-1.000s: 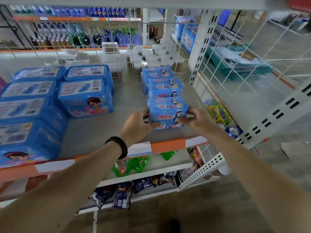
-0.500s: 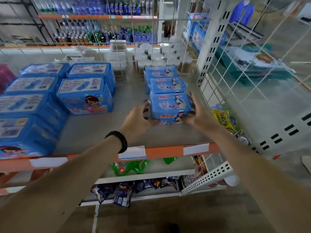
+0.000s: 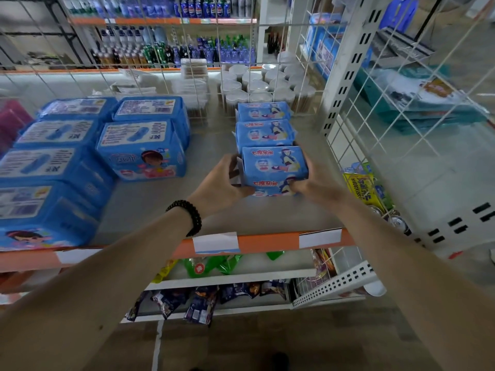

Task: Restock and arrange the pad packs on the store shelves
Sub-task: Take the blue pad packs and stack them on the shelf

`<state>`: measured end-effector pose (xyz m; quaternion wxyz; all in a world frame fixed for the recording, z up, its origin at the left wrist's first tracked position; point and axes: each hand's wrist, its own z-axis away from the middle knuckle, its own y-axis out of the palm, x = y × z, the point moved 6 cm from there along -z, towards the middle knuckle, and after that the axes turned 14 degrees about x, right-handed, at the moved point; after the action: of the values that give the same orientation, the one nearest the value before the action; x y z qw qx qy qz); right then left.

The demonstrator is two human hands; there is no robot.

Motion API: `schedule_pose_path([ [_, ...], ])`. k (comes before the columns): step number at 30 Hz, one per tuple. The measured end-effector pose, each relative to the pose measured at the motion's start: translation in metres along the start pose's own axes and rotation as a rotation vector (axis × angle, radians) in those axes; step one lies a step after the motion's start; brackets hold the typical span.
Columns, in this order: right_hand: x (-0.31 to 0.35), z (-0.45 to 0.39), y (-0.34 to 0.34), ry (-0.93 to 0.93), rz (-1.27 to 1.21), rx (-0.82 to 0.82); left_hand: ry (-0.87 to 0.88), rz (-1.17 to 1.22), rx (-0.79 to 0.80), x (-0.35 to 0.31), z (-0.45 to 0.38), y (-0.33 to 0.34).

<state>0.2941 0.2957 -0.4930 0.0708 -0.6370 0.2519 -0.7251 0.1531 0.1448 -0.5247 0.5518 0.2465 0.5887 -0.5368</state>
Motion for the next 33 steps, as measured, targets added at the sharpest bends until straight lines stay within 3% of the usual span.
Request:
schedule_pose_path([
  [8,-0.013,0.000,-0.007,0.077,-0.026,0.072,-0.011,-0.064,0.051,-0.009,-0.009,0.006],
  [16,-0.031,0.006,-0.007,0.182,0.010,0.128,0.005,-0.121,0.007,-0.014,-0.007,0.003],
  [33,-0.025,0.004,-0.005,0.182,0.068,0.059,-0.002,-0.252,0.031,-0.019,-0.004,0.013],
])
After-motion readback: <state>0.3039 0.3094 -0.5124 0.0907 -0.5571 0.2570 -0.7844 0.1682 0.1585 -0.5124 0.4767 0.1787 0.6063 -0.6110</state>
